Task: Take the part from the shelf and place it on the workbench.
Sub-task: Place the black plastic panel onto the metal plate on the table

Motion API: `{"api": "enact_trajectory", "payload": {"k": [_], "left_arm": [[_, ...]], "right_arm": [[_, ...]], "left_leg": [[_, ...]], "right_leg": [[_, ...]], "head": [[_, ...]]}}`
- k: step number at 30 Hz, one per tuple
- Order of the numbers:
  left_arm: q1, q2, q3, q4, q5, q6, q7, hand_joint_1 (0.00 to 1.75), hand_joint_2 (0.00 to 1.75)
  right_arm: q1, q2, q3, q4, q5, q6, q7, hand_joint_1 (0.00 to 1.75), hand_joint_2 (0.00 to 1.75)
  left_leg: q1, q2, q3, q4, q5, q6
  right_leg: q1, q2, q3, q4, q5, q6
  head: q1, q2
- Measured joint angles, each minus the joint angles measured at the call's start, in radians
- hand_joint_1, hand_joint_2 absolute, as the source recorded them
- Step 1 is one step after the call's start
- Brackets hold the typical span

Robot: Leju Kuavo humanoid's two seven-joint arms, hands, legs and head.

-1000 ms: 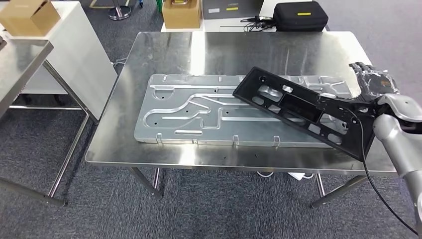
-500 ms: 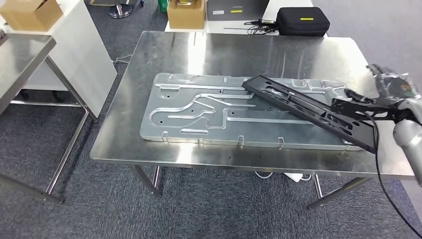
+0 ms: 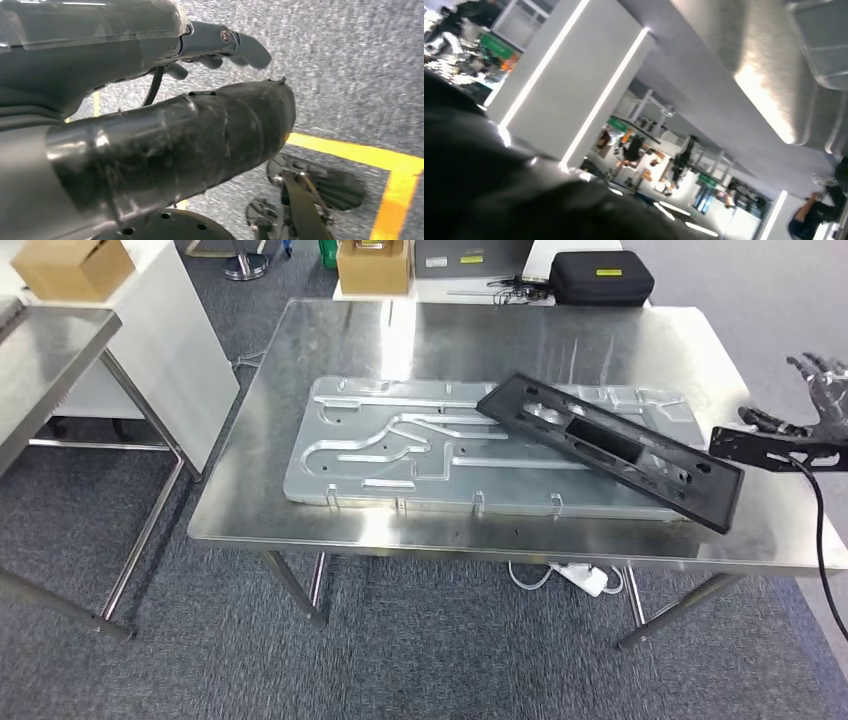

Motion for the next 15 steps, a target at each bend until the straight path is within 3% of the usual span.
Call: {"api": "enact_trajectory", "payload": {"k": [3,4,5,6,8,10,13,14,15], "left_arm": [[-0.001,0.0,0.0,0.0,-0.005,-0.016,-0.001,0.0,0.0],[-0.001,0.0,0.0,0.0,-0.007,-0.021,-0.002,0.0,0.0],[-0.001,0.0,0.0,0.0,-0.007,-0.025,-0.003,0.0,0.0],[-0.001,0.001,0.0,0.0,-0.008,-0.028,-0.003,0.0,0.0],[-0.003,0.002,0.0,0.0,-0.006,-0.03,0.0,0.0,0.0],[-0.005,0.004,0.0,0.0,-0.002,-0.03,0.004,0.0,0.0],[-0.003,0.006,0.001,0.0,0.004,-0.03,0.011,0.0,0.0],[-0.003,0.006,0.002,0.0,0.006,-0.03,0.013,0.0,0.0],[-0.002,0.007,0.003,0.0,0.009,-0.03,0.015,0.0,0.0]], "right_arm": [[-0.027,-0.022,0.01,-0.006,-0.001,0.029,-0.01,0.0,0.0],[-0.038,-0.03,0.014,-0.006,-0.002,0.041,-0.014,0.0,0.0],[-0.049,-0.036,0.019,-0.007,-0.001,0.054,-0.017,0.0,0.0],[-0.064,-0.044,0.025,-0.008,0.0,0.068,-0.019,0.0,0.0],[-0.105,-0.062,0.044,-0.014,-0.003,0.1,-0.023,0.0,0.0],[-0.158,-0.084,0.067,-0.022,-0.018,0.135,-0.024,0.0,0.0],[-0.239,-0.103,0.122,-0.031,-0.048,0.183,-0.019,0.0,0.0],[-0.263,-0.107,0.145,-0.032,-0.052,0.192,-0.016,0.0,0.0],[-0.286,-0.109,0.166,-0.032,-0.055,0.199,-0.012,0.0,0.0]], "left_leg": [[0.013,0.002,-0.048,0.175,-0.134,-0.017],[0.017,0.002,-0.049,0.213,-0.156,-0.021],[0.02,0.002,-0.031,0.215,-0.16,-0.023],[0.022,0.002,0.008,0.176,-0.148,-0.024],[0.023,0.001,0.115,0.031,-0.114,-0.021],[0.018,-0.001,0.172,-0.064,-0.094,-0.012],[0.013,-0.001,0.164,-0.08,-0.065,0.007],[0.013,0.001,0.158,-0.085,-0.05,0.014],[0.014,0.005,0.149,-0.09,-0.035,0.022]], "right_leg": [[-0.002,-0.006,-0.036,-0.001,0.031,-0.008],[-0.003,-0.007,-0.049,-0.001,0.04,-0.007],[-0.004,-0.008,-0.062,0.0,0.05,-0.004],[-0.005,-0.009,-0.073,0.0,0.059,0.0],[-0.009,-0.01,-0.093,0.001,0.078,0.011],[-0.01,-0.011,-0.103,-0.002,0.097,0.026],[-0.014,-0.011,-0.104,-0.021,0.125,0.048],[-0.016,-0.009,-0.109,-0.018,0.114,0.051],[-0.016,-0.008,-0.118,0.002,0.082,0.052]], "head": [[-0.002,0.0],[-0.002,0.0],[-0.002,0.0],[-0.002,0.0],[-0.002,0.0],[-0.002,0.0],[-0.001,0.0],[-0.001,0.0],[-0.001,0.0]]}}
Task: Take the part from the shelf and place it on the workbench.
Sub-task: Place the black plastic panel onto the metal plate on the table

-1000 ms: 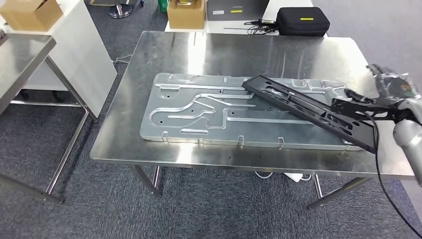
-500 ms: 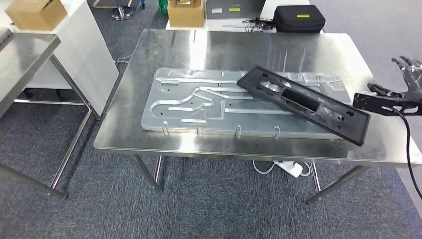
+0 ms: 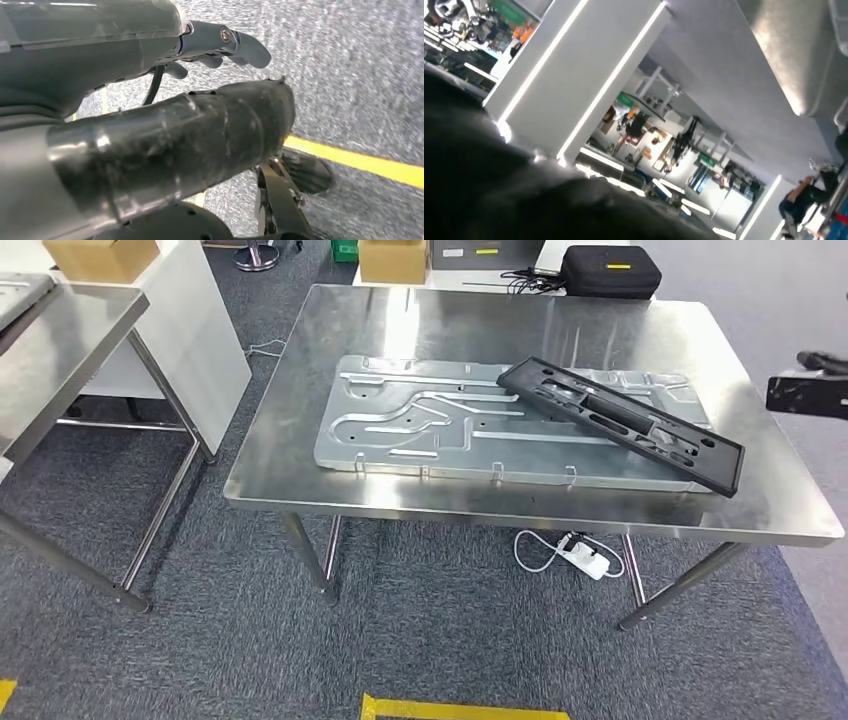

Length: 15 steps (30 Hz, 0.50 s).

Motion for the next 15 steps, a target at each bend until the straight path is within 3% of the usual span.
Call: {"api": "enact_trajectory", "payload": {"k": [3,4,5,6,8,10,11,13,14,15], "left_arm": [[-0.001,0.001,0.002,0.0,0.002,0.0,0.003,0.0,0.0],[-0.002,0.001,0.002,0.0,0.002,0.0,0.005,0.0,0.0],[-0.002,0.001,0.002,0.0,0.002,0.0,0.006,0.0,0.0],[-0.002,0.001,0.002,0.0,0.002,0.0,0.007,0.0,0.0],[-0.002,0.001,0.002,0.0,0.002,0.0,0.008,0.0,0.0],[-0.002,0.001,0.002,0.0,0.002,0.0,0.007,0.0,0.0],[-0.002,0.001,0.003,0.0,0.002,0.0,0.007,0.0,0.0],[-0.001,0.001,0.003,0.0,0.002,0.0,0.006,0.0,0.0],[0.0,0.002,0.004,0.0,0.002,0.0,0.005,0.0,0.0],[0.001,0.002,0.004,0.0,0.002,0.0,0.005,0.0,0.0]], "right_arm": [[-0.061,-0.001,0.051,0.004,-0.002,0.006,0.007,0.0,0.0],[-0.074,-0.001,0.066,0.007,-0.005,0.005,0.008,0.0,0.0],[-0.083,-0.001,0.08,0.009,-0.01,0.004,0.008,0.0,0.0],[-0.089,-0.001,0.094,0.011,-0.017,0.003,0.009,0.0,0.0],[-0.103,-0.002,0.118,0.014,-0.033,0.0,0.012,0.0,0.0],[-0.117,-0.005,0.135,0.014,-0.05,-0.002,0.016,0.0,0.0],[-0.123,-0.009,0.143,0.013,-0.06,-0.003,0.019,0.0,0.0],[-0.13,-0.016,0.16,0.013,-0.081,-0.003,0.025,0.0,0.0],[-0.133,-0.018,0.17,0.012,-0.092,-0.003,0.028,0.0,0.0],[-0.135,-0.021,0.18,0.011,-0.103,-0.004,0.032,0.0,0.0]], "left_leg": [[-0.004,0.006,-0.042,-0.002,0.039,0.014],[-0.007,0.006,-0.058,0.0,0.051,0.015],[-0.008,0.006,-0.074,0.002,0.062,0.016],[-0.009,0.006,-0.09,0.005,0.072,0.015],[-0.01,0.006,-0.118,0.016,0.088,0.012],[-0.013,0.004,-0.135,0.025,0.102,0.005],[-0.014,0.002,-0.14,0.026,0.11,0.001],[-0.015,-0.001,-0.144,0.023,0.125,-0.008],[-0.014,-0.002,-0.15,0.028,0.117,-0.014],[-0.013,-0.003,-0.16,0.047,0.089,-0.021]], "right_leg": [[0.005,0.003,-0.039,0.17,-0.15,-0.001],[0.008,0.004,-0.042,0.227,-0.172,0.0],[0.011,0.005,-0.033,0.26,-0.17,0.0],[0.013,0.006,-0.008,0.259,-0.15,-0.002],[0.017,0.007,0.087,0.155,-0.117,-0.009],[0.024,0.008,0.176,0.025,-0.131,-0.018],[0.028,0.008,0.196,-0.01,-0.143,-0.022],[0.028,0.006,0.193,-0.022,-0.134,-0.035],[0.026,0.004,0.187,-0.025,-0.124,-0.042],[0.022,0.003,0.176,-0.027,-0.112,-0.051]], "head": [[0.001,0.0],[0.0,0.0],[0.0,0.0],[0.0,0.0],[0.0,0.0],[0.0,0.0],[0.0,0.0],[0.0,0.0],[0.0,0.0],[-0.001,0.0]]}}
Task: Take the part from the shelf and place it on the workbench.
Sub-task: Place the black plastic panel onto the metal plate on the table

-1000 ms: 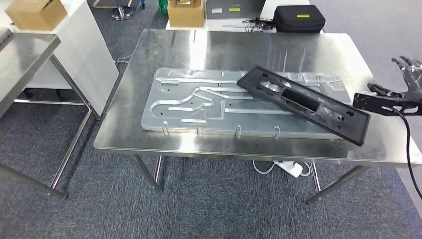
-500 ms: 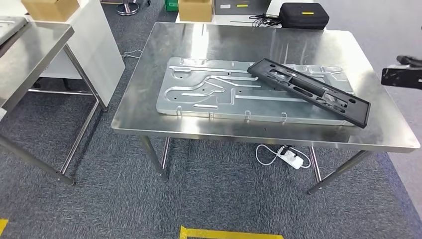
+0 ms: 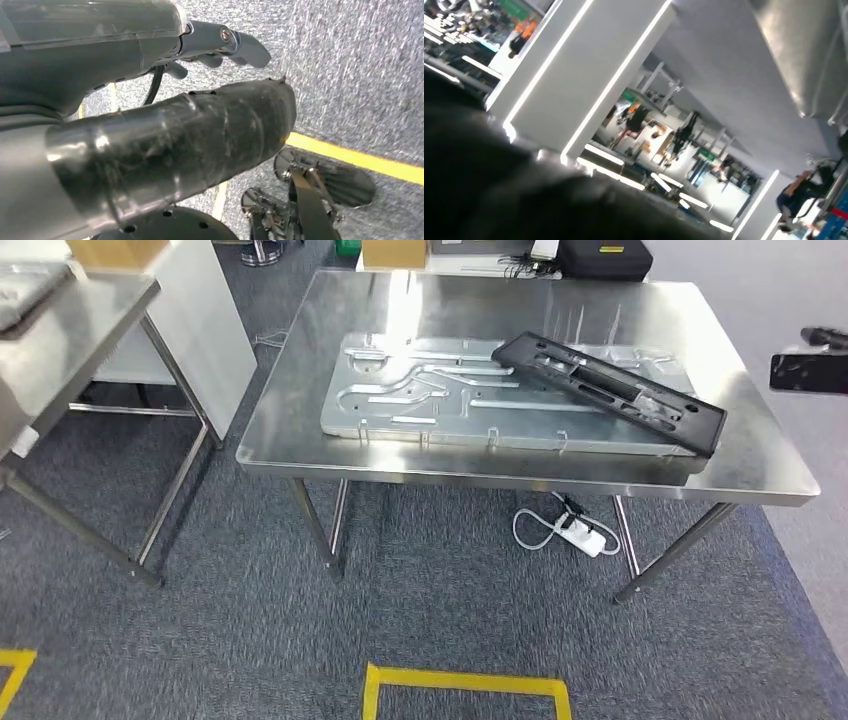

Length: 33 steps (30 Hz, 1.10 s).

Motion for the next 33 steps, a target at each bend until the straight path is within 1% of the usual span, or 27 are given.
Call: {"api": "enact_trajectory", "payload": {"k": [1,3,4,5,6,7,8,10,11,12,14,15,16,17,18,19,20,21,22,23,24,26,27,29,30,31,33], "left_arm": [[0.001,0.0,0.0,0.0,0.0,0.0,-0.001,0.0,0.0],[0.001,0.001,0.0,0.0,0.0,0.001,-0.004,0.0,0.0],[0.001,0.001,0.001,0.0,0.0,0.002,-0.005,0.0,0.0],[0.0,0.001,0.001,0.0,0.0,0.002,-0.005,0.0,0.0],[-0.001,0.002,0.001,0.0,0.0,0.003,-0.006,0.0,0.0],[-0.002,0.002,0.001,0.0,0.0,0.005,-0.006,0.0,0.0],[-0.003,0.002,0.001,0.0,0.001,0.007,-0.007,0.0,0.0],[-0.005,0.003,0.002,0.0,0.002,0.012,-0.008,0.0,0.0],[-0.006,0.003,0.003,-0.001,0.003,0.015,-0.009,0.0,0.0],[-0.007,0.003,0.004,-0.001,0.003,0.018,-0.01,0.0,0.0],[-0.007,0.003,0.006,-0.001,0.003,0.021,-0.013,0.0,0.0],[-0.007,0.003,0.006,-0.001,0.002,0.023,-0.014,0.0,0.0],[-0.007,0.003,0.006,-0.001,0.001,0.025,-0.015,0.0,0.0],[-0.007,0.003,0.006,-0.001,0.0,0.026,-0.016,0.0,0.0],[-0.007,0.003,0.006,-0.001,-0.001,0.026,-0.016,0.0,0.0],[-0.006,0.003,0.007,-0.001,-0.001,0.027,-0.017,0.0,0.0],[-0.006,0.003,0.007,-0.001,-0.002,0.027,-0.018,0.0,0.0],[-0.005,0.003,0.007,-0.001,-0.002,0.027,-0.019,0.0,0.0],[-0.006,0.003,0.007,-0.001,-0.003,0.027,-0.019,0.0,0.0],[-0.006,0.003,0.007,-0.001,-0.004,0.027,-0.019,0.0,0.0],[-0.007,0.003,0.007,-0.001,-0.005,0.027,-0.02,0.0,0.0],[-0.008,0.002,0.007,-0.001,-0.007,0.026,-0.022,0.0,0.0],[-0.008,0.002,0.007,-0.001,-0.008,0.025,-0.023,0.0,0.0],[-0.006,0.002,0.007,-0.001,-0.008,0.024,-0.025,0.0,0.0],[-0.004,0.002,0.007,-0.001,-0.008,0.023,-0.025,0.0,0.0],[-0.003,0.002,0.007,-0.001,-0.008,0.022,-0.024,0.0,0.0],[-0.002,0.003,0.007,-0.001,-0.006,0.02,-0.023,0.0,0.0]], "right_arm": [[-0.001,-0.002,0.008,-0.002,-0.013,-0.001,0.004,0.0,0.0],[-0.002,-0.009,0.02,-0.005,-0.038,-0.006,0.014,0.0,0.0],[-0.001,-0.012,0.025,-0.006,-0.049,-0.01,0.019,0.0,0.0],[0.0,-0.016,0.029,-0.006,-0.057,-0.012,0.022,0.0,0.0],[0.002,-0.02,0.032,-0.006,-0.062,-0.014,0.024,0.0,0.0],[0.003,-0.024,0.036,-0.007,-0.068,-0.016,0.027,0.0,0.0],[0.003,-0.03,0.039,-0.008,-0.074,-0.017,0.03,0.0,0.0],[0.003,-0.044,0.045,-0.013,-0.094,-0.022,0.039,0.0,0.0],[0.003,-0.051,0.048,-0.016,-0.104,-0.026,0.043,0.0,0.0],[0.003,-0.057,0.051,-0.017,-0.114,-0.031,0.046,0.0,0.0],[0.009,-0.069,0.055,-0.018,-0.133,-0.042,0.048,0.0,0.0],[0.014,-0.077,0.056,-0.018,-0.143,-0.049,0.05,0.0,0.0],[0.021,-0.088,0.057,-0.018,-0.154,-0.057,0.051,0.0,0.0],[0.029,-0.099,0.058,-0.019,-0.166,-0.064,0.053,0.0,0.0],[0.038,-0.112,0.059,-0.02,-0.177,-0.071,0.055,0.0,0.0],[0.049,-0.123,0.06,-0.022,-0.187,-0.077,0.056,0.0,0.0],[0.06,-0.133,0.061,-0.025,-0.196,-0.082,0.057,0.0,0.0],[0.071,-0.142,0.062,-0.028,-0.202,-0.085,0.057,0.0,0.0],[0.079,-0.15,0.063,-0.031,-0.207,-0.087,0.057,0.0,0.0],[0.085,-0.157,0.063,-0.034,-0.21,-0.089,0.058,0.0,0.0],[0.087,-0.163,0.063,-0.038,-0.212,-0.09,0.058,0.0,0.0],[0.093,-0.174,0.063,-0.048,-0.217,-0.094,0.059,0.0,0.0],[0.098,-0.18,0.063,-0.052,-0.219,-0.096,0.061,0.0,0.0],[0.111,-0.19,0.064,-0.06,-0.223,-0.097,0.065,0.0,0.0],[0.115,-0.193,0.064,-0.063,-0.225,-0.097,0.067,0.0,0.0],[0.118,-0.196,0.065,-0.067,-0.227,-0.095,0.068,0.0,0.0],[0.12,-0.2,0.066,-0.076,-0.23,-0.088,0.072,0.0,0.0]], "left_leg": [[0.002,0.0,-0.014,0.037,-0.046,-0.008],[0.01,0.001,-0.042,0.157,-0.151,-0.021],[0.013,0.001,-0.049,0.217,-0.177,-0.026],[0.016,0.001,-0.046,0.255,-0.177,-0.029],[0.017,0.001,-0.028,0.264,-0.156,-0.031],[0.018,0.001,0.008,0.238,-0.126,-0.03],[0.017,0.001,0.059,0.183,-0.106,-0.026],[0.014,-0.001,0.172,0.034,-0.115,-0.016],[0.011,-0.002,0.205,-0.018,-0.128,-0.011],[0.008,-0.002,0.22,-0.048,-0.136,-0.006],[0.008,0.0,0.21,-0.062,-0.116,0.008],[0.009,0.002,0.201,-0.067,-0.101,0.018],[0.011,0.005,0.189,-0.071,-0.086,0.028],[0.01,0.007,0.174,-0.071,-0.072,0.035],[0.008,0.008,0.156,-0.07,-0.059,0.04],[0.006,0.009,0.137,-0.067,-0.047,0.042],[0.004,0.009,0.118,-0.063,-0.035,0.043],[0.003,0.009,0.098,-0.058,-0.024,0.042],[0.003,0.01,0.077,-0.05,-0.014,0.041],[0.003,0.01,0.057,-0.042,-0.006,0.038],[0.002,0.01,0.039,-0.032,0.002,0.035],[-0.001,0.01,0.019,-0.019,0.017,0.027],[-0.001,0.009,0.015,-0.019,0.025,0.022],[-0.002,0.006,0.009,-0.021,0.039,0.012],[-0.002,0.005,0.001,-0.011,0.022,0.006],[0.0,0.003,-0.011,0.015,-0.015,0.0],[0.006,0.002,-0.04,0.119,-0.125,-0.012]], "right_leg": [[-0.003,-0.002,-0.013,-0.002,0.013,-0.007],[-0.004,-0.002,-0.043,-0.002,0.039,-0.014],[-0.004,-0.002,-0.059,-0.001,0.051,-0.013],[-0.004,-0.001,-0.076,0.0,0.063,-0.012],[-0.005,-0.001,-0.092,0.001,0.075,-0.009],[-0.005,-0.001,-0.107,0.002,0.087,-0.005],[-0.005,-0.001,-0.119,0.004,0.097,-0.001],[-0.004,-0.003,-0.133,0.005,0.115,0.009],[-0.004,-0.005,-0.135,0.002,0.125,0.015],[-0.004,-0.006,-0.135,-0.003,0.136,0.022],[-0.006,-0.006,-0.14,-0.012,0.148,0.034],[-0.007,-0.005,-0.147,-0.004,0.128,0.038],[-0.008,-0.003,-0.159,0.025,0.087,0.041],[-0.009,0.0,-0.174,0.076,0.032,0.043],[-0.008,0.001,-0.189,0.141,-0.02,0.046],[-0.008,0.002,-0.2,0.207,-0.054,0.049],[-0.008,0.004,-0.202,0.258,-0.059,0.051],[-0.008,0.005,-0.19,0.28,-0.041,0.052],[-0.008,0.006,-0.162,0.271,-0.011,0.052],[-0.008,0.006,-0.118,0.23,0.013,0.051],[-0.006,0.006,-0.063,0.163,0.012,0.049],[-0.001,0.006,0.022,0.04,-0.027,0.041],[0.003,0.005,0.038,0.007,-0.045,0.036],[0.002,0.0,0.028,-0.004,-0.032,0.023],[-0.001,-0.002,0.018,-0.006,-0.02,0.014],[-0.005,-0.004,0.005,-0.008,-0.005,0.007],[-0.008,-0.004,-0.024,-0.009,0.022,-0.002]], "head": [[-0.001,0.0],[-0.002,0.0],[-0.002,0.0],[-0.003,0.0],[-0.003,0.0],[-0.003,0.0],[-0.003,0.0],[-0.003,0.0],[-0.002,0.0],[-0.002,0.0],[-0.002,0.0],[-0.002,0.0],[-0.001,0.0],[-0.001,0.0],[-0.001,0.0],[-0.001,0.0],[-0.001,0.0],[-0.001,0.0],[-0.001,0.0],[-0.001,0.0],[-0.001,0.0],[-0.002,0.0],[-0.002,0.0],[-0.002,0.0],[-0.002,0.0],[-0.002,0.0],[-0.002,0.0]]}}
